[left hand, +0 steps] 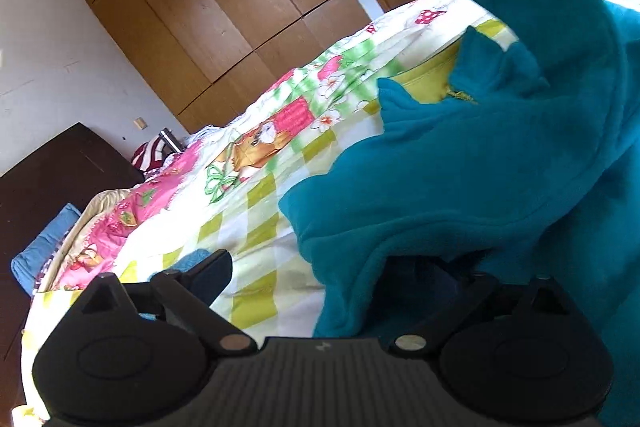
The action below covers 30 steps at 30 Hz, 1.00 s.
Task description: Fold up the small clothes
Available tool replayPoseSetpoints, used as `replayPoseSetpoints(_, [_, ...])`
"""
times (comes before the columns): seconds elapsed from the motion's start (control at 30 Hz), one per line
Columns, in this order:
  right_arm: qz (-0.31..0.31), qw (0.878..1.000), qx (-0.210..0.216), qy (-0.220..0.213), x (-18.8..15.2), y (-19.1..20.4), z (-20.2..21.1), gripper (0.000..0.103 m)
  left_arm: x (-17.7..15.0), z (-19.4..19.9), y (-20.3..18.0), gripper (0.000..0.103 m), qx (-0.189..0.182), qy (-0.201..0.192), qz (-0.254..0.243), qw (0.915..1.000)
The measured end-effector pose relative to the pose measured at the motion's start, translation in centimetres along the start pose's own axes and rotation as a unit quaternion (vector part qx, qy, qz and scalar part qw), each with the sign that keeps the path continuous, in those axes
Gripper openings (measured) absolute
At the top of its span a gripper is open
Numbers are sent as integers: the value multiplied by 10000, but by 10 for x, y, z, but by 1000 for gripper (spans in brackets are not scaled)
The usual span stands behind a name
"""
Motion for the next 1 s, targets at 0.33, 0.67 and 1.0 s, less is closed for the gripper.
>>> replayPoseSetpoints(0.33, [-1206, 9913, 420, -311, -4, -29, 7, 3, -29, -15, 103, 103, 901, 276, 1756, 9799])
replayPoseSetpoints(0.67, [-1651, 9815, -729, 635, -103, -85, -16, 5, -58, -7, 54, 103, 615, 466, 823, 9936])
replayPoseSetpoints(1.0, [-2254, 9724, -238, 557, -91, -98, -29, 34, -43, -15, 54, 103, 554, 503, 891, 9932])
Point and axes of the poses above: each gripper's, at about its wrist camera, not at the fingertips, and z roughly against the way its jaws point, y to its left, x to its top, the point moved 9 cm from there along -z, roughly the way its jaws point, and after that the axes turned 5 degrees about y, right-handed, at the moved point
